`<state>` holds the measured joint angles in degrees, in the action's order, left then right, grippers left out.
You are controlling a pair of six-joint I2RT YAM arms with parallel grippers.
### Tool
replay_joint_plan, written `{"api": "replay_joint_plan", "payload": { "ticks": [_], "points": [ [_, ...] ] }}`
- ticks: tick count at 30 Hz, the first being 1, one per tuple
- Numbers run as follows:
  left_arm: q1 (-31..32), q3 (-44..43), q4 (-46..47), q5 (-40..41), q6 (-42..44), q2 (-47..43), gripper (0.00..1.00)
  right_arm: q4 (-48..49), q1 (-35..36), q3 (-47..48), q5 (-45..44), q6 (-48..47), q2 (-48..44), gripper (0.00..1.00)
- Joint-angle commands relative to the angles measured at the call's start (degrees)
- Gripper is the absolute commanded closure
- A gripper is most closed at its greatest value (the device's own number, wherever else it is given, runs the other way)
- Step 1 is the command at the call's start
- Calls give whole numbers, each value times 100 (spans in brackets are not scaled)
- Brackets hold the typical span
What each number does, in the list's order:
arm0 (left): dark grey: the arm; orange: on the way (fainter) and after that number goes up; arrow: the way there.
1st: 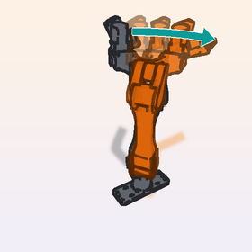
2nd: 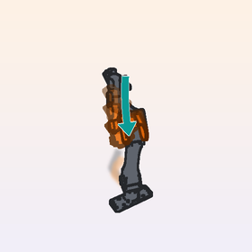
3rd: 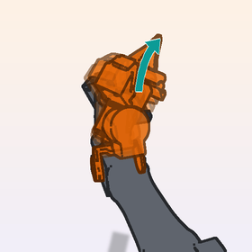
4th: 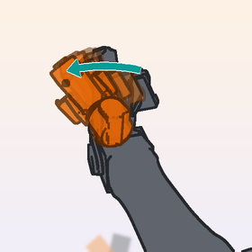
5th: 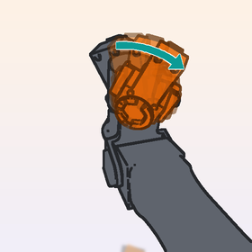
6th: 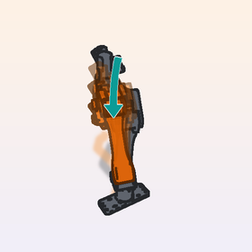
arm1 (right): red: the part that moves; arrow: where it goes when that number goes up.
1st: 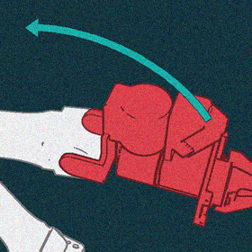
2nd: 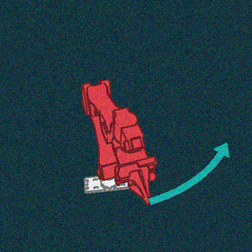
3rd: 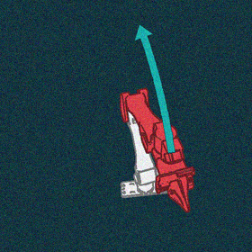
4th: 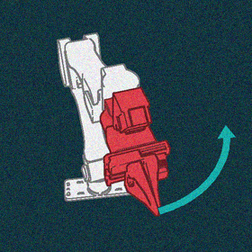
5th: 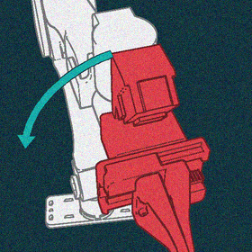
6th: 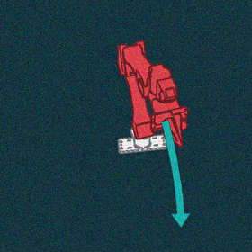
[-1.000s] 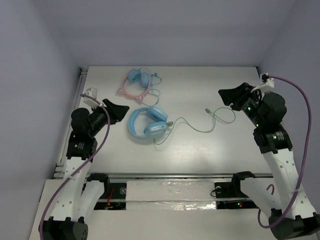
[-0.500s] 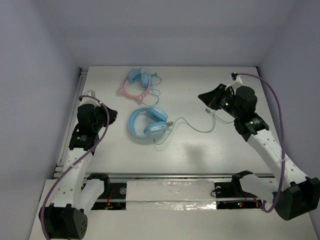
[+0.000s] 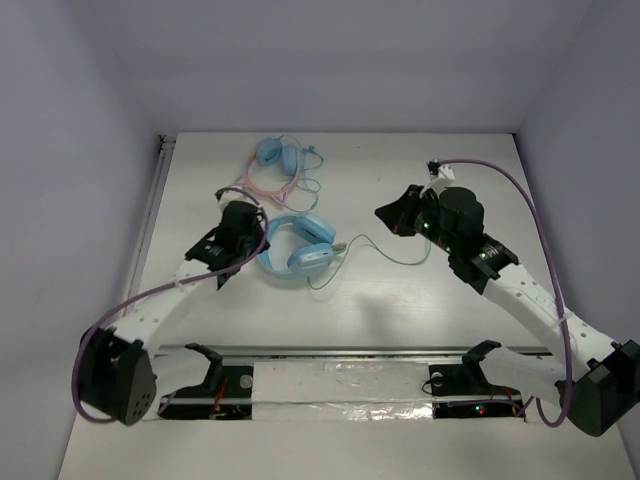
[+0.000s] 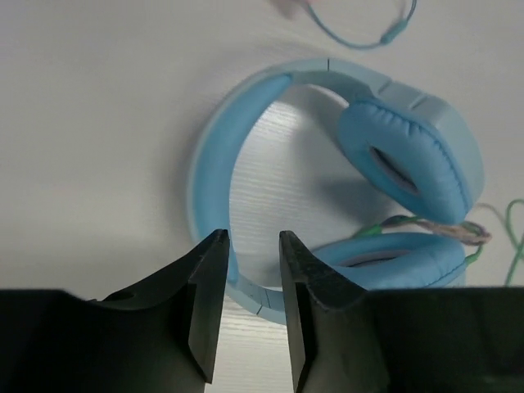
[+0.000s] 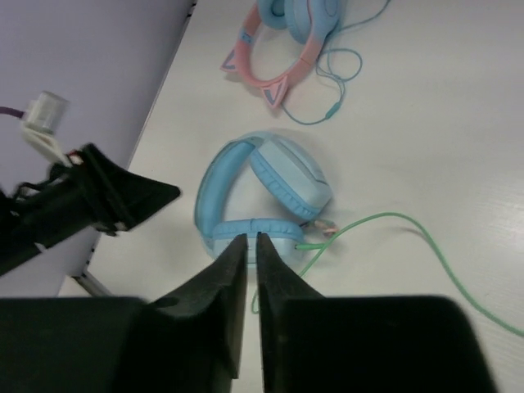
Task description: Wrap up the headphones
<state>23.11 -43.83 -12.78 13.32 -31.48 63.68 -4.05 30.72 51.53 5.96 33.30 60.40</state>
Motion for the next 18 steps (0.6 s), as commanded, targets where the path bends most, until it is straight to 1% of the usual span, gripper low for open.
{"api": "replay_joint_plan", "payload": {
  "ticks": [1,3,4,5,7,8,14,18],
  "points": [
    [448,-214,239,655,-296,713,70,282,-5,-64,-86,-183,-169,84],
    [448,-161,328,602,-384,865,64,335,-5,-134,-138,-192,-222,69],
    [448,-143,354,628,-385,987,57,344,-5,-143,-208,-192,-274,54],
    [448,-134,372,645,-367,1049,53,335,-5,-134,-244,-201,-292,49],
    [448,-169,320,750,-341,1286,51,335,-5,-143,-209,-210,-336,42],
    [448,-169,320,794,-349,1357,51,509,-5,-152,-191,-210,-362,41],
    [448,-310,381,1005,-279,1989,50,599,-5,-213,19,-192,-196,42],
    [448,-284,486,1067,-227,2262,50,608,-5,-213,-77,-175,-117,45]
  ]
}}
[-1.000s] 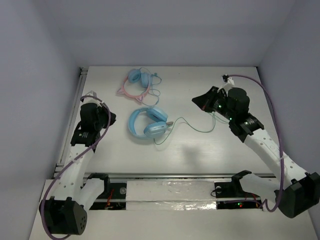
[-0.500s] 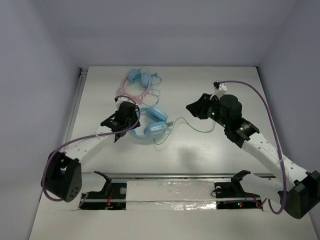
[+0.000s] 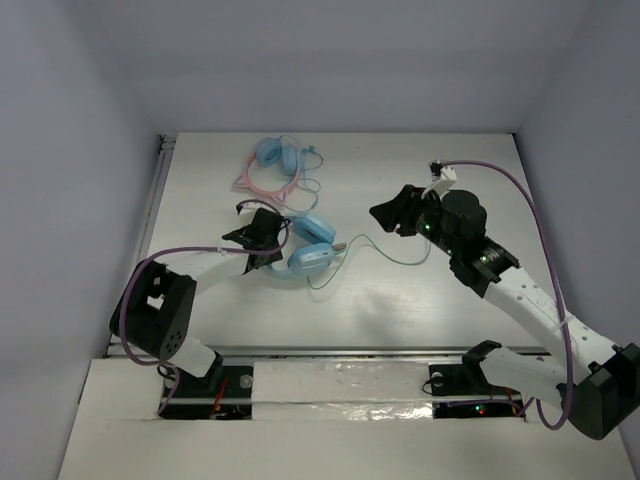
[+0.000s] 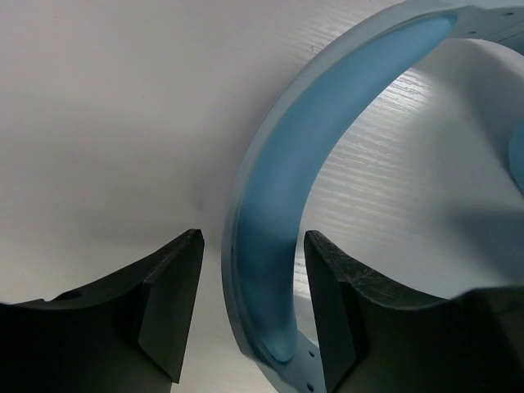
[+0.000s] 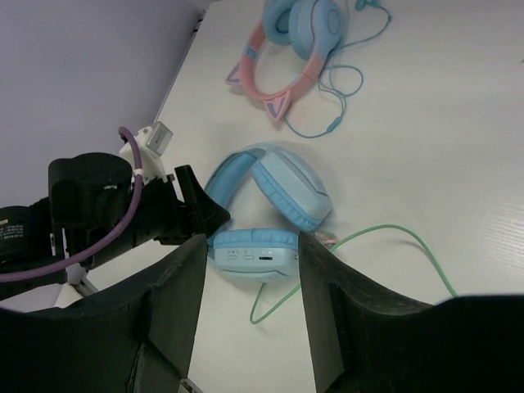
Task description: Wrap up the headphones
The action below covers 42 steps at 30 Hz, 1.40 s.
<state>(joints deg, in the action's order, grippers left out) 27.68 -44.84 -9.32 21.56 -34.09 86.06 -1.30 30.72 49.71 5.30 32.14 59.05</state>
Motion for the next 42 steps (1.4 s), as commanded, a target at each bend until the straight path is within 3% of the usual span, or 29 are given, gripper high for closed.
{"api": "replay_joint_plan", "payload": {
  "ticks": [1,7,12,16,19,21,22,24,25,27,30,31,34,37,42],
  "points": [
    [-8,-148,315,191,60,68,50,341,-5,-41,-11,-59,19,46],
    [-8,-139,668,129,209,445,54,376,-5,-49,-11,-50,89,46],
    [-8,-95,897,111,280,596,68,376,-5,-58,-99,-67,98,47],
    [-8,-113,1082,-38,341,798,100,402,-5,-76,-12,-103,168,47],
    [-8,-139,1012,-379,420,502,100,490,-5,-85,137,-199,274,50],
    [-8,-139,941,-617,438,123,100,622,-5,-102,339,-295,318,59],
    [-8,-165,654,-792,429,-340,100,657,-5,-111,601,-340,292,70],
    [-8,-314,389,-978,438,-834,100,929,-5,-216,892,-445,169,81],
    [-8,-411,-13,-1005,438,-1254,100,991,-5,-234,1242,-533,3,95],
    [-8,-849,-480,-1022,542,-1556,100,1219,-5,-321,1604,-664,-208,97],
    [-69,-1430,-1123,-1110,841,-1908,100,1396,-5,-348,2290,-779,-665,77],
    [-70,-1570,-1325,-1250,912,-1979,100,1396,-5,-331,2500,-867,-779,58],
    [-456,-1967,-1476,-1627,1140,-2145,100,1501,-5,-392,2695,-946,-1184,35],
    [-877,-2160,-1362,-2574,1211,-2321,100,1580,-5,-489,2425,-1060,-1334,30],
    [-1265,-2599,-1406,-3052,1369,-2418,100,1659,-5,-498,2353,-1394,-1124,28]
  ]
}}
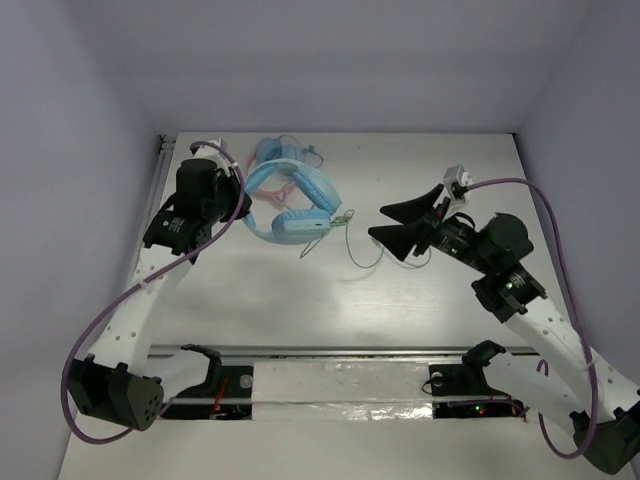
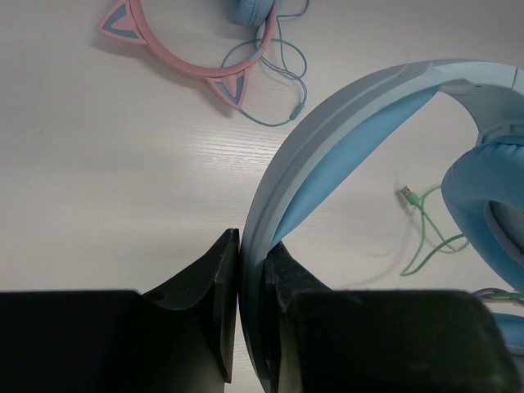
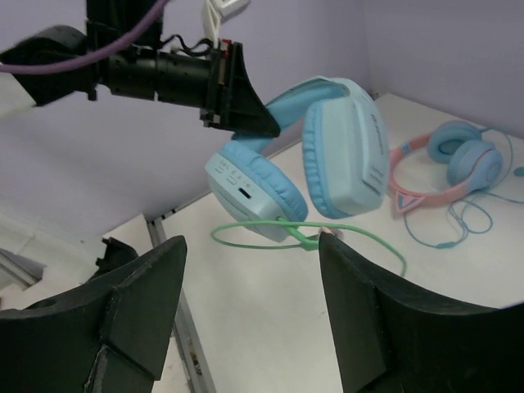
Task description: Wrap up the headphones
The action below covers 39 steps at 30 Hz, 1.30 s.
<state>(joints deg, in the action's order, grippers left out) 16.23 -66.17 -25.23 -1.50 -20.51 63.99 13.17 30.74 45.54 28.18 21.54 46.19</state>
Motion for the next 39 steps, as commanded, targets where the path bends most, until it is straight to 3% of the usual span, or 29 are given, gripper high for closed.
{"api": "replay_joint_plan", "payload": {
  "ticks": [1,6,11,20,21,22,24,25,28,33,39],
  "points": [
    [-190,-519,185,-938,21,-220,100,230,-7,-115,12,-430,240,28],
    [-243,-809,177,-1291,83,-255,100,765,-7,-431,468,-361,601,26],
    [-243,-976,229,-1713,30,-352,100,1204,-59,-686,266,-273,1241,25],
    [-243,-941,344,-1960,-32,-449,100,2294,-60,-608,775,122,2227,25],
    [-243,-933,344,-1960,-23,-440,100,2365,-60,-564,785,166,2262,27],
    [-243,-924,361,-1960,-14,-431,100,2418,-60,-546,776,210,2280,41],
    [-243,-880,379,-1872,12,-440,100,2445,-60,-520,680,228,2201,59],
    [-243,-845,396,-1854,12,-448,100,2471,-60,-546,619,263,2131,73],
    [-243,-643,458,-1819,38,-448,100,2131,-60,-407,198,211,1710,99],
    [-243,-187,519,-1327,100,-519,100,522,-60,-37,-1411,-228,508,100],
    [-243,429,809,-1318,21,-501,100,-718,-60,902,-1439,-624,56,100]
  ]
}}
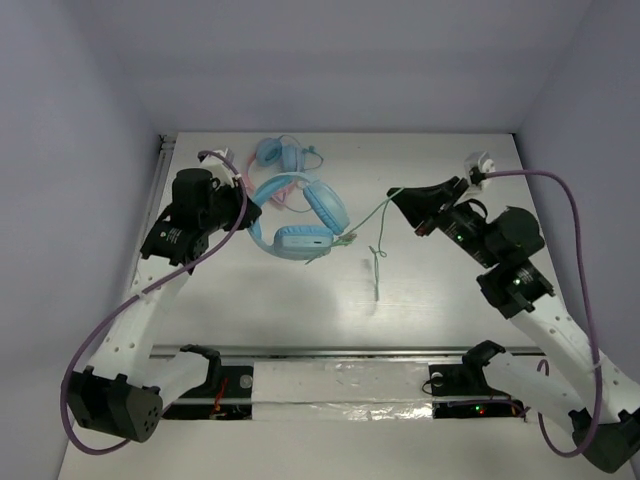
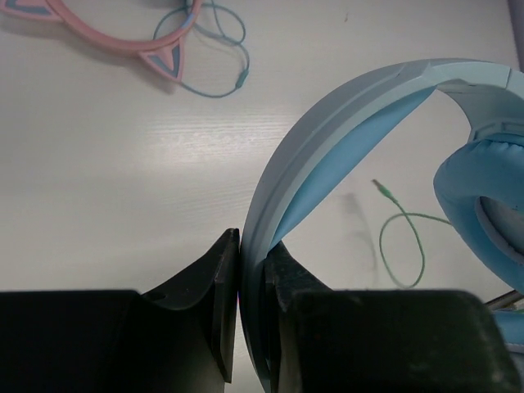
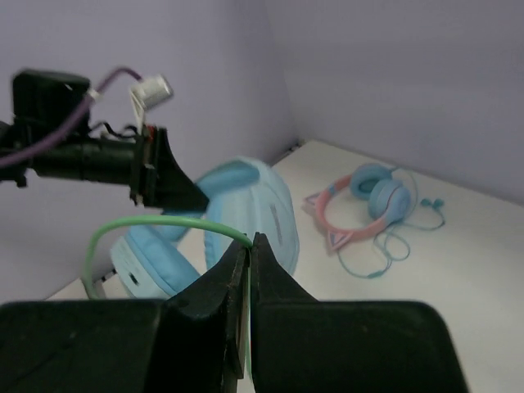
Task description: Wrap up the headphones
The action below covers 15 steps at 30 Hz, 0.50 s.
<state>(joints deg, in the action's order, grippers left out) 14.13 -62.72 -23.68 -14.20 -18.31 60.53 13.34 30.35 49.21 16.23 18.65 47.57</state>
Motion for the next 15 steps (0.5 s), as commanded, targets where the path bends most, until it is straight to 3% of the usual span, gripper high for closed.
{"api": "replay_joint_plan", "payload": {
  "ticks": [1,7,10,15],
  "points": [
    [-33,137,680,-31,-208,-165,100,-867,-20,659,-121,-449,-90,100],
    [-33,357,856,13,-296,-121,100,-1878,461,1423,653,-783,50,100],
    [-33,383,935,-57,-340,-86,100,-2291,927,1643,452,-1029,340,100],
    [-33,410,1032,-22,-402,-103,100,-2898,2492,1811,-471,-1320,963,100]
  ]
}}
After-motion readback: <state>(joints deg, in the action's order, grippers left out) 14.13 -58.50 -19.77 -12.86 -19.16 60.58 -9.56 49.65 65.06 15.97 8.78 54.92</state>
